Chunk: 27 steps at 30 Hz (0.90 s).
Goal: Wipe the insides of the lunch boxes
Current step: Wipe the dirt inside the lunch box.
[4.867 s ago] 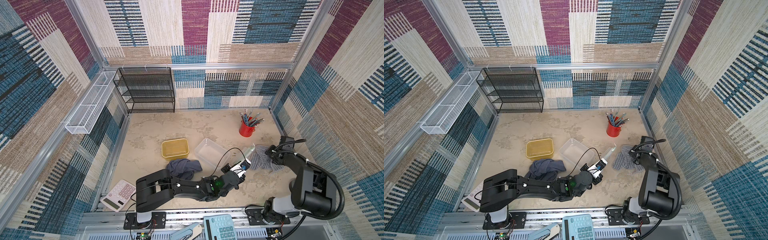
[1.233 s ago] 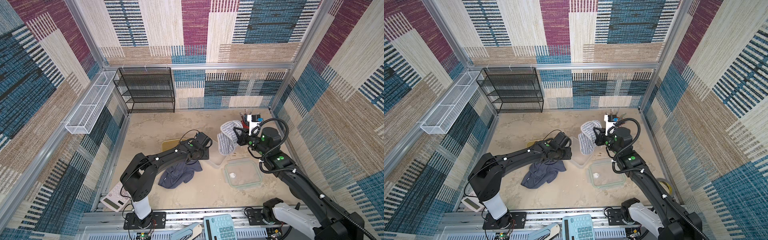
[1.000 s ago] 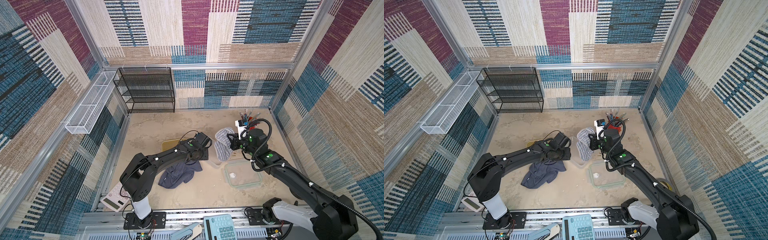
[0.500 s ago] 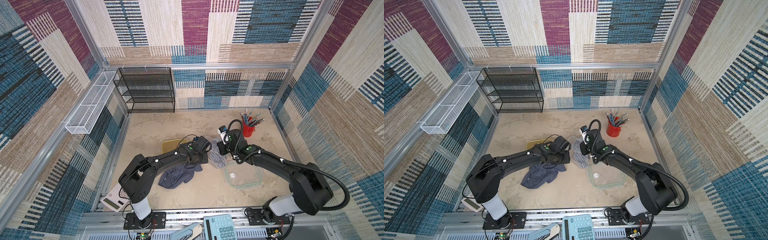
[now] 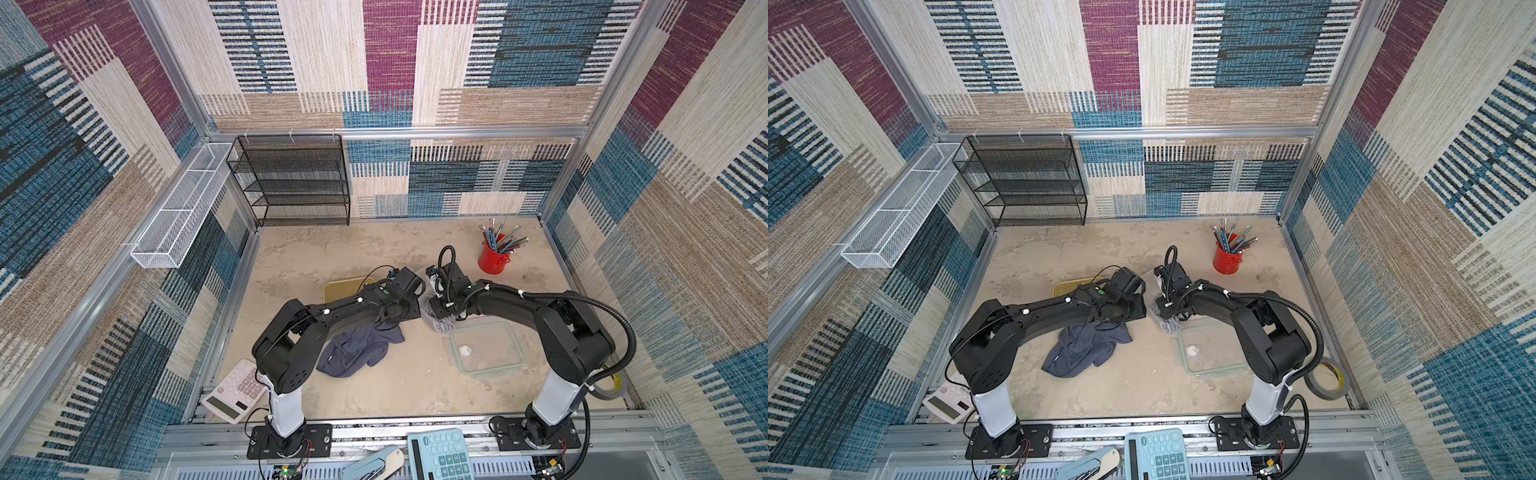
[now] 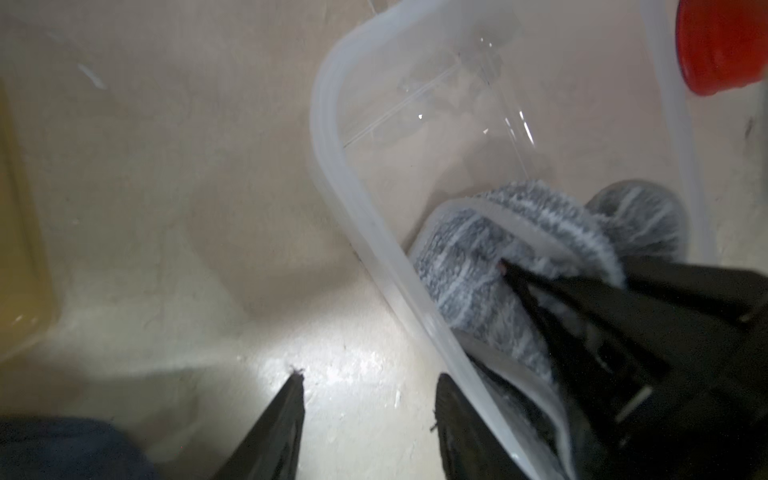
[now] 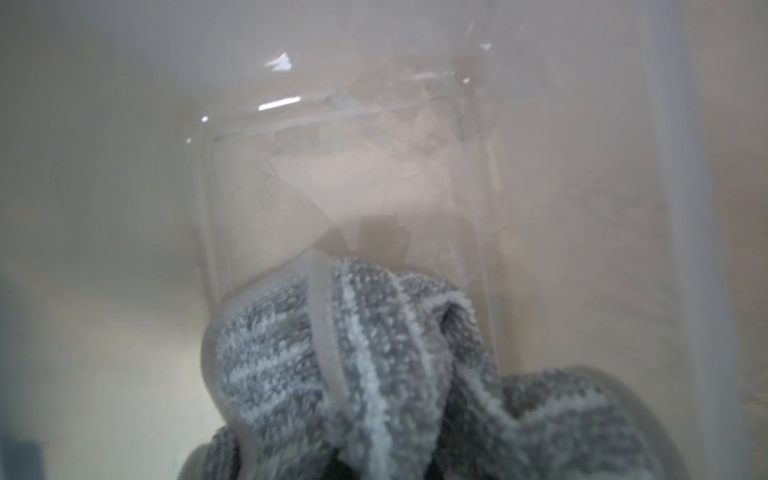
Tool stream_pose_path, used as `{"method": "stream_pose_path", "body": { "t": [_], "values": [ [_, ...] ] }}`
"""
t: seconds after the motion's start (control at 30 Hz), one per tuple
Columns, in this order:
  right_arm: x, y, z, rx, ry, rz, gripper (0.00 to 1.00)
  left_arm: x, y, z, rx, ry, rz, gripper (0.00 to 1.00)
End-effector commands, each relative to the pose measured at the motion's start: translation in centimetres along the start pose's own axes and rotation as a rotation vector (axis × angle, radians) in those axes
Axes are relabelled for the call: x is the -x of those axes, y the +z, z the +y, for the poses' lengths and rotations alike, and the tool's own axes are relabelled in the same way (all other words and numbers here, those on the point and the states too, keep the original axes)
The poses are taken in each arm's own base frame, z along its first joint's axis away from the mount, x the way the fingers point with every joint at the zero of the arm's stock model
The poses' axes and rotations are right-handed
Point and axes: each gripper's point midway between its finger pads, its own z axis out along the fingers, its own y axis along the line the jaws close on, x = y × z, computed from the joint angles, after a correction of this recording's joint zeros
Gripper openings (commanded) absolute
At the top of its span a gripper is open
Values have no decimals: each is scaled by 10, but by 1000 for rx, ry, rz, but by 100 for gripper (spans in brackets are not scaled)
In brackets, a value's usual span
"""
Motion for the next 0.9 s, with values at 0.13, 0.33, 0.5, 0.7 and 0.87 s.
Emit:
{"method": "stream_pose_path", "body": {
  "t": [0.13, 0.33, 0.5, 0.7, 0.87],
  "values": [
    [10, -13, 62, 366, 127, -2, 0, 27, 7, -27, -109, -23, -39, 53],
    [32, -16, 87, 527, 208, -15, 1, 37, 10, -28, -137, -37, -46, 53],
    [27, 0, 69, 409, 224, 14, 3, 44, -3, -20, -130, -26, -72, 52],
    [50, -12, 65, 394, 207, -80, 2, 44, -18, -18, -116, 47, -70, 52],
    [69, -32, 51, 324, 191, -132, 3, 38, -25, -16, -119, 87, -57, 50]
  ]
}}
